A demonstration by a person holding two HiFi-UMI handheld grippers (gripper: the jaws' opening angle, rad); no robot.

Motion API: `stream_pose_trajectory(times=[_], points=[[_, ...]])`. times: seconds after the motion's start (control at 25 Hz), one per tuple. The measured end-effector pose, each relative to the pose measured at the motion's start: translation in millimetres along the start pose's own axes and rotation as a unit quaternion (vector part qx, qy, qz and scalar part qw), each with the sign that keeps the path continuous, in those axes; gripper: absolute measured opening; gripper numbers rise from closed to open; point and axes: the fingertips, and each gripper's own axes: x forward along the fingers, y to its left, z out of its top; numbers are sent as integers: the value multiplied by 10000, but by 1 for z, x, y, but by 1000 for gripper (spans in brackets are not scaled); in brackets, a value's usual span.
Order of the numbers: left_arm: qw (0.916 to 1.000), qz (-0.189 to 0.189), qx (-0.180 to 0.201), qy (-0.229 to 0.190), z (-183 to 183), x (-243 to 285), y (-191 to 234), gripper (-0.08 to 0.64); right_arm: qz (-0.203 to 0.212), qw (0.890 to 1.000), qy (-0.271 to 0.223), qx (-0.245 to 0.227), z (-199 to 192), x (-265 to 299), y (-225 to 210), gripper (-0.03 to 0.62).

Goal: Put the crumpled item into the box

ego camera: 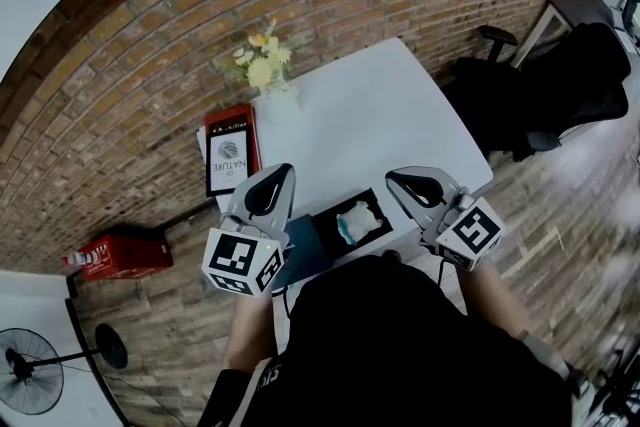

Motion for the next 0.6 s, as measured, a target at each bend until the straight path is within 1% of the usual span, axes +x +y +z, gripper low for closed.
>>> stream_pose_trajectory(times=[0.4,0.6], points=[[9999,-46,70,103,-2,1,-5,9,-77,9999,-83,76,-5,-7,-1,-2],[9999,-66,42,144,-5,-2,-9,9,-89,9998,-141,78,-4,-10,-2,-2]])
